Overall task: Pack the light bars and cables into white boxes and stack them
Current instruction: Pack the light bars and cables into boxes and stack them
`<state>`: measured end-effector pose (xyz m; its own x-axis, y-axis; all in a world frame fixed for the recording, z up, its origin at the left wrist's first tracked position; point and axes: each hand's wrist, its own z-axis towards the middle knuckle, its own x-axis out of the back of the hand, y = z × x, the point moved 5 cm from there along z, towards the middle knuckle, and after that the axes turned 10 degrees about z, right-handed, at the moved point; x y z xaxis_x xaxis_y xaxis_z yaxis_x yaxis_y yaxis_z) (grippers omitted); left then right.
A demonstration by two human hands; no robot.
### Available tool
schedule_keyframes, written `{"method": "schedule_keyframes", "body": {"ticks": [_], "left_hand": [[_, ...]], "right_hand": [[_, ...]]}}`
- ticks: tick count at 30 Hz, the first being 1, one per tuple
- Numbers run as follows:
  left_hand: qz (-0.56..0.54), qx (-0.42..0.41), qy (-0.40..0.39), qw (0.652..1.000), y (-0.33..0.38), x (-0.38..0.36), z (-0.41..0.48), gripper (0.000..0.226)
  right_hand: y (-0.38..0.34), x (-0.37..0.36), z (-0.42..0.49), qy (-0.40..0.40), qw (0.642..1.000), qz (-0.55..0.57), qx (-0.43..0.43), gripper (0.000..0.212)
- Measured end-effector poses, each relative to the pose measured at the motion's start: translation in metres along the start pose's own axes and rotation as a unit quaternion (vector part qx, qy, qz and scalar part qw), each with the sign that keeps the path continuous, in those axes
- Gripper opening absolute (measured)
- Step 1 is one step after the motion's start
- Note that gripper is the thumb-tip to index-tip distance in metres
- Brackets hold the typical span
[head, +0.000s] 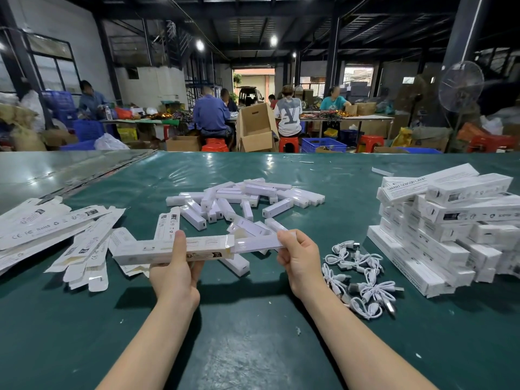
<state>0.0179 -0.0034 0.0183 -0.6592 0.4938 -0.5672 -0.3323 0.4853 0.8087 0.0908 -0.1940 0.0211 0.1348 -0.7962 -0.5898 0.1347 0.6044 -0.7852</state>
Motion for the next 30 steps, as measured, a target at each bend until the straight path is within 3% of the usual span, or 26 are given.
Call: {"method": "schedule_keyframes", "body": {"ticks": [4, 7, 11, 15, 18, 20, 23, 25, 27, 29, 30], "left_hand": [[0.051, -0.073, -0.022, 0.996, 0.005, -0.004, -0.001, 0.027], [0.082, -0.103, -0.051, 0.990, 0.002, -0.011, -0.007, 0.037], [0.079, -0.049, -0.088, 0.992, -0.014, -0.015, -0.011, 0.013], [0.036, 0.006, -0.114, 0.993, -0.014, -0.019, -0.010, 0.008], [0.018, 0.027, -0.126, 0.991, -0.014, -0.021, -0.013, 0.003], [0.028, 0.036, -0.145, 0.988, -0.020, -0.024, -0.018, 0.019], [0.030, 0.054, -0.159, 0.985, -0.024, -0.027, -0.020, 0.030], [0.024, 0.084, -0.165, 0.982, -0.024, -0.027, -0.018, 0.020], [0.017, 0.115, -0.170, 0.979, -0.023, -0.026, -0.018, 0.015], [-0.002, 0.135, -0.162, 0.978, -0.021, -0.024, -0.016, 0.018], [-0.013, 0.139, -0.154, 0.978, -0.019, -0.023, -0.016, 0.020]], "right_hand": [[0.000, -0.002, -0.002, -0.010, 0.999, 0.020, -0.029, 0.044], [0.005, -0.012, -0.008, -0.029, 0.997, 0.046, -0.063, 0.023], [0.014, -0.021, -0.016, -0.006, 0.997, 0.043, -0.062, 0.029], [0.007, -0.028, -0.022, -0.046, 0.996, -0.075, -0.011, 0.017], [0.010, -0.041, -0.029, -0.140, 0.976, -0.165, -0.021, 0.013], [0.018, -0.057, -0.040, -0.261, 0.949, -0.171, -0.051, 0.014], [0.028, -0.067, -0.053, -0.367, 0.901, -0.219, -0.070, 0.039], [0.026, -0.062, -0.047, -0.341, 0.890, -0.300, -0.033, 0.048], [0.015, -0.055, -0.039, -0.277, 0.901, -0.331, 0.034, 0.051], [-0.003, -0.042, -0.026, -0.167, 0.902, -0.381, 0.114, 0.043], [-0.014, -0.033, -0.019, -0.099, 0.881, -0.437, 0.150, 0.036]]}}
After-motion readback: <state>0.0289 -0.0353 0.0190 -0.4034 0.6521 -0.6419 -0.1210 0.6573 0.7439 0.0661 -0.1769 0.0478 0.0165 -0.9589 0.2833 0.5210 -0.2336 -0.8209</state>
